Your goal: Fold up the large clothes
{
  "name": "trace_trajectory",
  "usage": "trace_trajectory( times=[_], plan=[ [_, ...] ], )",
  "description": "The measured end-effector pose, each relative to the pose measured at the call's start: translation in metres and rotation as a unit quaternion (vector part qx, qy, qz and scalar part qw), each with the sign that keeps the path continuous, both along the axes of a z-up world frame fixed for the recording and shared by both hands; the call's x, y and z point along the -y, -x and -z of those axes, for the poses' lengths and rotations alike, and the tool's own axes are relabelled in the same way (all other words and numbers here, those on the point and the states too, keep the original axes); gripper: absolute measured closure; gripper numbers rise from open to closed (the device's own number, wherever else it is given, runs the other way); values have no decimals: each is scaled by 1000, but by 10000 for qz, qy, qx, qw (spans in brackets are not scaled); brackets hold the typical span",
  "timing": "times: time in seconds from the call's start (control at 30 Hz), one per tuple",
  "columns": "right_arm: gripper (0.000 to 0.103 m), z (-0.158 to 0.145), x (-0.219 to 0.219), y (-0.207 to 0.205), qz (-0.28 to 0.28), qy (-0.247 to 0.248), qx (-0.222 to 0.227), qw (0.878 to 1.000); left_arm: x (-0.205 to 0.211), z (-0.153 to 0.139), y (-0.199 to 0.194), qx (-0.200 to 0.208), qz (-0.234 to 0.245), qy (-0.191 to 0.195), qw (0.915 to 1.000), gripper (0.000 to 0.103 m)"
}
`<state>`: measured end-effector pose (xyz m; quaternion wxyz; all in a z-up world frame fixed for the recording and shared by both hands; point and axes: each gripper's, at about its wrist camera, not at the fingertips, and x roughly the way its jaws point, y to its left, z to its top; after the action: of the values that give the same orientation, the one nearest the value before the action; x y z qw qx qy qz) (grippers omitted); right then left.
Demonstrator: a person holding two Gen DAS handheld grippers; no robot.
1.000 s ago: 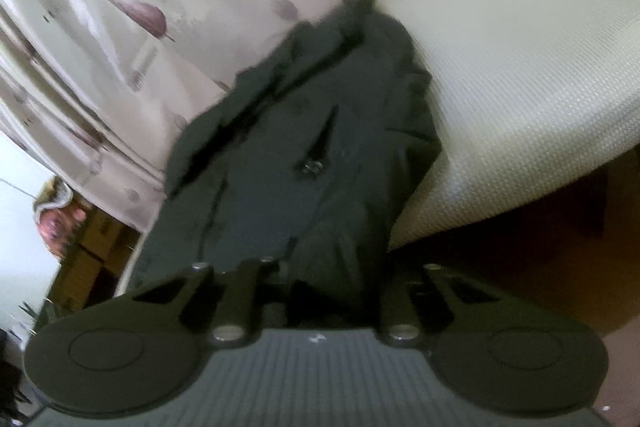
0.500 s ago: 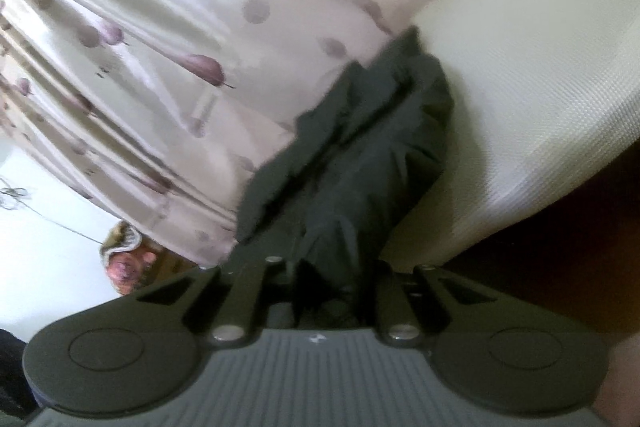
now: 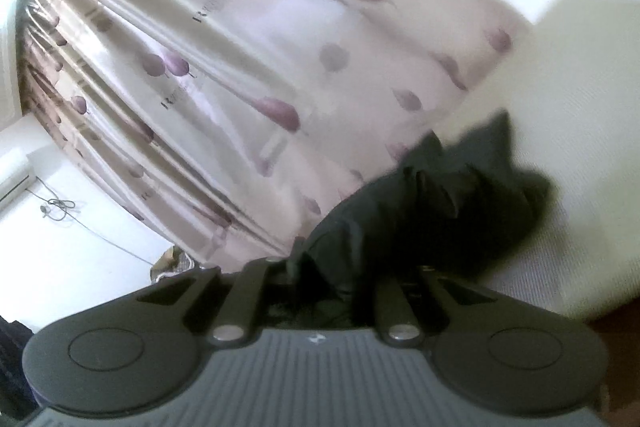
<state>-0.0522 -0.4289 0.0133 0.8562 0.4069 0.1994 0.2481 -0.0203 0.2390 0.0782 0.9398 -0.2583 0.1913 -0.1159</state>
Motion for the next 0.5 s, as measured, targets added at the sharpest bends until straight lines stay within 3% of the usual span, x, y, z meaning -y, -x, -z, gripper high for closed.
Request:
trace_trajectory(
  times=[0.2,0.3,0.5],
  plan=[
    [92,7,8,-114,236,-50,-324,9992,10,-8,-102,-194,-303,-200,9992,90],
    [92,20,11,-176,419,-16,-638,9971,8,9,-157,-436,-521,-132,9976,90],
    [92,78,10,-265,680,181,-1343,9884,30,68,-250,-967,-756,-500,9912,90]
  ],
)
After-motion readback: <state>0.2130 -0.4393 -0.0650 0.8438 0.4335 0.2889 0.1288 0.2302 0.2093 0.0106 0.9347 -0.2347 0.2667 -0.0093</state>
